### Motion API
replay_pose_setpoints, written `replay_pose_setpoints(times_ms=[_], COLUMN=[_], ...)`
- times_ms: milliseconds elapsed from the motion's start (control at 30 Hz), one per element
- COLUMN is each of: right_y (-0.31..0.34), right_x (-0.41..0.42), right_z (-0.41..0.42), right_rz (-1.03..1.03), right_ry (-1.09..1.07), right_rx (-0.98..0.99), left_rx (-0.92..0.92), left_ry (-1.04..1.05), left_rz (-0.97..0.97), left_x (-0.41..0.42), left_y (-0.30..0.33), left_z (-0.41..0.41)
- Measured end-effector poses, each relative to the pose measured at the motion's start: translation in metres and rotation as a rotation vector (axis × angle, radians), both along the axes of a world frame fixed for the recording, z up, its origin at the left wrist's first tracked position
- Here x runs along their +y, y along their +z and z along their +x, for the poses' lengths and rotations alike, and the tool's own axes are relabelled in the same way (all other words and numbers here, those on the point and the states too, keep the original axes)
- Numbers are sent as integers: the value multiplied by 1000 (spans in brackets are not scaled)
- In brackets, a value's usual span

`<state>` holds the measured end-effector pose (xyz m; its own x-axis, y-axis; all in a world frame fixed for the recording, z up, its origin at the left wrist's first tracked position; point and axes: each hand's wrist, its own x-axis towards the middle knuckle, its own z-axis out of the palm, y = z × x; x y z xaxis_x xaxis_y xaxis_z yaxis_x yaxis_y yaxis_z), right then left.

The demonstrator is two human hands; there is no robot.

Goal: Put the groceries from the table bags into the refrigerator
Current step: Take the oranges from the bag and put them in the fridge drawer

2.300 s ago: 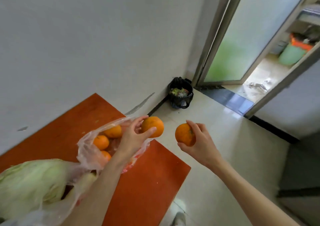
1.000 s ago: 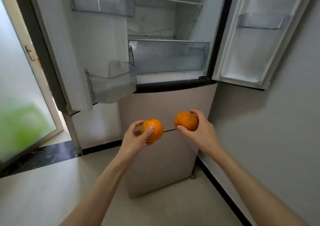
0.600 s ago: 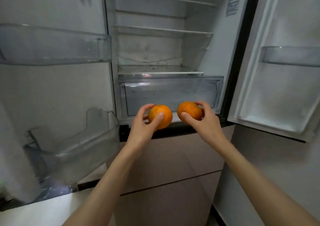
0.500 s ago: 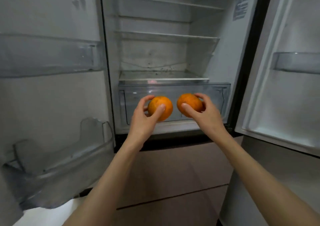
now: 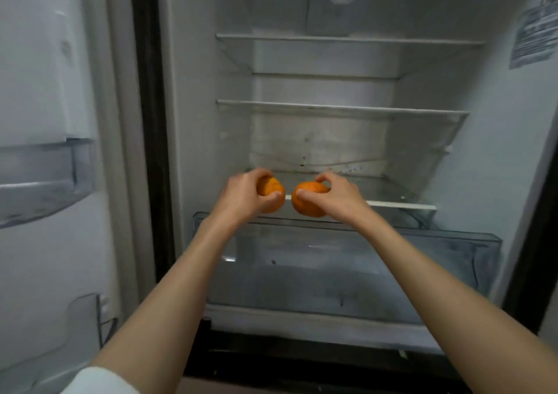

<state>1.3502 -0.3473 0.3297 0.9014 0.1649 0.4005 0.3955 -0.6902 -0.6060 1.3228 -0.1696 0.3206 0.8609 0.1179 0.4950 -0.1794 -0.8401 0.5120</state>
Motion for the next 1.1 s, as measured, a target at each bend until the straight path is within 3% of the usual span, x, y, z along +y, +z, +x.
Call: replay_pose_setpoints(times_ms=[167,400,667,800,933,1100], right_y=[-16,-24,-26,-27,-32,-43], right_x=[4,9,12,9,8,9], right_z=[26,39,34,26,8,-26], right_rz=[-85,-384,-361,-384,-369,-428], right_ry=[103,64,107,112,122,99], right_rx=[185,215,191,63,-126,-292], left_rx=[125,300,358,233,26,-88], left_ry=[-13,-59,36,100,88,76], left_rz=[0,85,167,151,217,348], left_x=[5,7,11,12,12,11], left_y=[-11,-21,-23,-30,-40,-45], left_z=[10,24,21,13,-9,-53])
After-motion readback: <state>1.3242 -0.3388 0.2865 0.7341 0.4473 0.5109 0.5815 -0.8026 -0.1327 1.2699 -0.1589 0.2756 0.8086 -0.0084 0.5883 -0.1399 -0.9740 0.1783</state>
